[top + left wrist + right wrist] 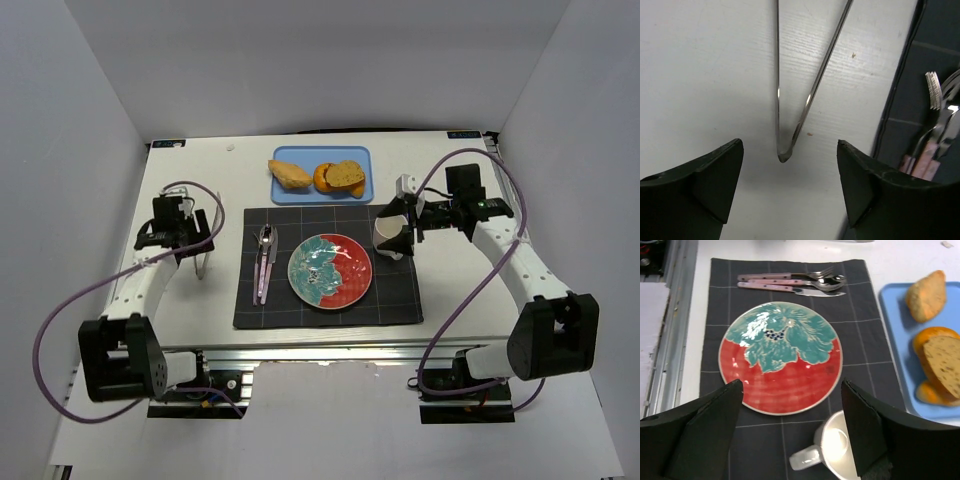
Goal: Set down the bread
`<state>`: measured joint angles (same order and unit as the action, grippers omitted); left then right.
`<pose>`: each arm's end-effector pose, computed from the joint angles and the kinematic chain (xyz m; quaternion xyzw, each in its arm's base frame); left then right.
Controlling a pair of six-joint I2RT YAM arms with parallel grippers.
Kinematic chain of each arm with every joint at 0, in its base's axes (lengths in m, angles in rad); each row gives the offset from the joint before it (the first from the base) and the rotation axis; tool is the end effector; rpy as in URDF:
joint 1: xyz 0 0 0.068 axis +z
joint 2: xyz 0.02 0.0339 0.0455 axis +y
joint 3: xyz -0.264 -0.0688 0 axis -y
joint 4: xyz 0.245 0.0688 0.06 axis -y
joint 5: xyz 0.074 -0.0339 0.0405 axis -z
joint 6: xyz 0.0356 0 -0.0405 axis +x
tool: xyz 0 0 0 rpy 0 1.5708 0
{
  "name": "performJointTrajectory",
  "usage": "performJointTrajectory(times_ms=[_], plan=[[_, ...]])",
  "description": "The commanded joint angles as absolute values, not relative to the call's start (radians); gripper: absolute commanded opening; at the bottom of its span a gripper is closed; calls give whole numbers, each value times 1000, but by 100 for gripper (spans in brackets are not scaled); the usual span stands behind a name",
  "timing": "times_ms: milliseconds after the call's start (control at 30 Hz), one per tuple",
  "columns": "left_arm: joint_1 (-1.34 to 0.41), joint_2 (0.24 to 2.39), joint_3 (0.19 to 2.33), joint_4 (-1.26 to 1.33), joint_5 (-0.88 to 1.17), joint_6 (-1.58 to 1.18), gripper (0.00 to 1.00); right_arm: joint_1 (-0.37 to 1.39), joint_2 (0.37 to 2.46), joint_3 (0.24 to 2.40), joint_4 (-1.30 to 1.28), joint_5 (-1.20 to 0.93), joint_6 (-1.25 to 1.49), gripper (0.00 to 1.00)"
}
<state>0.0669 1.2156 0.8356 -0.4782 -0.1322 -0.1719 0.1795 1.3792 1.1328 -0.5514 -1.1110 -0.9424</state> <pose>0.2485 0.0214 0.2432 -0.1343 0.9257 0.0436 0.3508 0.2744 0.0822 0.3068 -0.5870 0.5606 0.3341 0.4791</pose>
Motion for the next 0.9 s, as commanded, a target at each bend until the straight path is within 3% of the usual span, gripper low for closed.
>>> performJointTrajectory(times_ms=[0,433,600,667,767,800,867], plan=[[71,1279,899,-479,-83,-4,85,201,1319,1086,-508,-1128,-928,84],[71,1641,946,-338,-15,160,88,202,1285,1061,-480,-1074,-894,87],[78,1744,997,-262,-5,121,83,199,1287,1074,-486,-1066,-891,87],[84,1795,1014,-255,46,106,78,199,1278,1078,-494,-1052,-894,87],[100,1851,1040,-271,115,81,57,198,1255,1074,-500,-1031,-908,87],[104,1858,1031,-272,123,78,46,196,1244,1071,-500,-1019,-911,87],[107,1850,1008,-262,132,72,37,192,1233,1063,-500,-1011,-916,88]])
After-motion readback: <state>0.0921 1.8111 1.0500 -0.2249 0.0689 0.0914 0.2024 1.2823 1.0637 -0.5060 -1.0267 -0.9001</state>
